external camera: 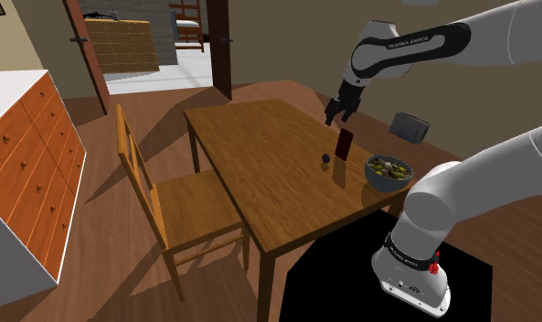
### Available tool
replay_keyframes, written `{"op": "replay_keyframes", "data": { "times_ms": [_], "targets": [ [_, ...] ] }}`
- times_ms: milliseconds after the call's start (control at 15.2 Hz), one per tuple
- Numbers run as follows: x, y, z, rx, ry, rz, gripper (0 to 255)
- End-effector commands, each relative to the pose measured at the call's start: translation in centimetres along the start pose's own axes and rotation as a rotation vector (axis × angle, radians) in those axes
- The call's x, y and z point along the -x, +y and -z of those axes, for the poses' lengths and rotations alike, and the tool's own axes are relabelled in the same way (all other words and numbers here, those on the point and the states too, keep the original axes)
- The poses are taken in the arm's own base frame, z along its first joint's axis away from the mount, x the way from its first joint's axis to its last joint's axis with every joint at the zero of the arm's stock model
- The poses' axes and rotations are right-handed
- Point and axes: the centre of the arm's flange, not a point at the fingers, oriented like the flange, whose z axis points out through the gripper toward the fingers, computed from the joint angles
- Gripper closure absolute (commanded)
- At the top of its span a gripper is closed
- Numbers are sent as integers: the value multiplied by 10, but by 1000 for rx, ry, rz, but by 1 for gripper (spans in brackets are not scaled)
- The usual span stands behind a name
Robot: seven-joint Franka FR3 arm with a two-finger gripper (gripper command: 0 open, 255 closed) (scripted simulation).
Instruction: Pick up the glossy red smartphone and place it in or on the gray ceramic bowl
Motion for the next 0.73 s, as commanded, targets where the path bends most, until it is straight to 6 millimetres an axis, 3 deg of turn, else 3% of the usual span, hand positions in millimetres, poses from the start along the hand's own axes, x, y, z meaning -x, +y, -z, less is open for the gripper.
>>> {"op": "replay_keyframes", "data": {
  "times_ms": [0, 660],
  "targets": [
    [-5, 21, -12, 9, 25, -19, 0],
    [-32, 127, -64, 50, 138, -115, 0]
  ]
}}
